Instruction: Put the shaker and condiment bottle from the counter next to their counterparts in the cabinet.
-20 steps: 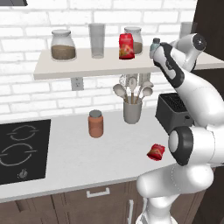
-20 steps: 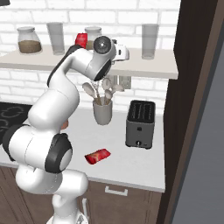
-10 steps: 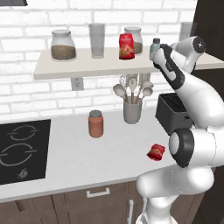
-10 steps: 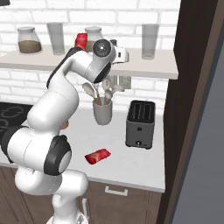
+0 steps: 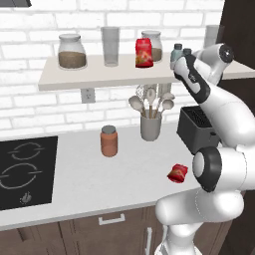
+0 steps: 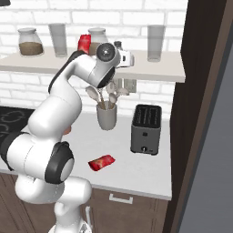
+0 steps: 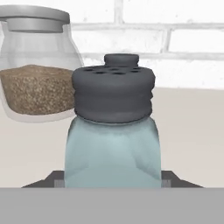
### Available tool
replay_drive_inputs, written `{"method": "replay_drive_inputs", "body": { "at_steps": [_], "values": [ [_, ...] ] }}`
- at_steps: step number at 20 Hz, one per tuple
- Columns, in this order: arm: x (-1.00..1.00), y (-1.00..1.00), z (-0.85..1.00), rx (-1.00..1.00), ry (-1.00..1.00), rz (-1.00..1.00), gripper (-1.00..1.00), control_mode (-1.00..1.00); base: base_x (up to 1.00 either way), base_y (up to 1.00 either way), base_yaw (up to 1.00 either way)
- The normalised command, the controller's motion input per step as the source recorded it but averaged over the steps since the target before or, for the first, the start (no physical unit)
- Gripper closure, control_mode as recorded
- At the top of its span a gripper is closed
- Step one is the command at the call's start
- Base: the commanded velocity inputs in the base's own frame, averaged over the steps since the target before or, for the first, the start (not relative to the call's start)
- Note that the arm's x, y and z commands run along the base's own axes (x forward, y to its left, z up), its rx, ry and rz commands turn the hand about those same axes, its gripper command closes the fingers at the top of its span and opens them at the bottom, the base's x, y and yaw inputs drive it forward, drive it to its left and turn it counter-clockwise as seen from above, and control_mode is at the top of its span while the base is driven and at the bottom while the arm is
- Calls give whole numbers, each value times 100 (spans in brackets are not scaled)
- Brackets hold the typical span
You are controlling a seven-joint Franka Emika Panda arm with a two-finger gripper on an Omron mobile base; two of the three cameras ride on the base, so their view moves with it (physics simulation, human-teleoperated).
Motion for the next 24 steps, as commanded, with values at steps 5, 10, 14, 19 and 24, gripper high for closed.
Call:
{"method": "replay_drive_inputs", "body": {
  "at_steps": [5,10,14,19,24],
  "values": [
    [6,5,-21,0,0,0,-100,-100,0,0,0],
    [0,-3,-11,4,1,0,-100,-100,0,0,0],
    [-14,-30,59,10,0,0,-100,-100,0,0,0],
    [-63,0,94,5,-1,0,-100,-100,0,0,0],
    [-100,76,34,-11,-6,0,-100,-100,0,0,0]
  ]
}}
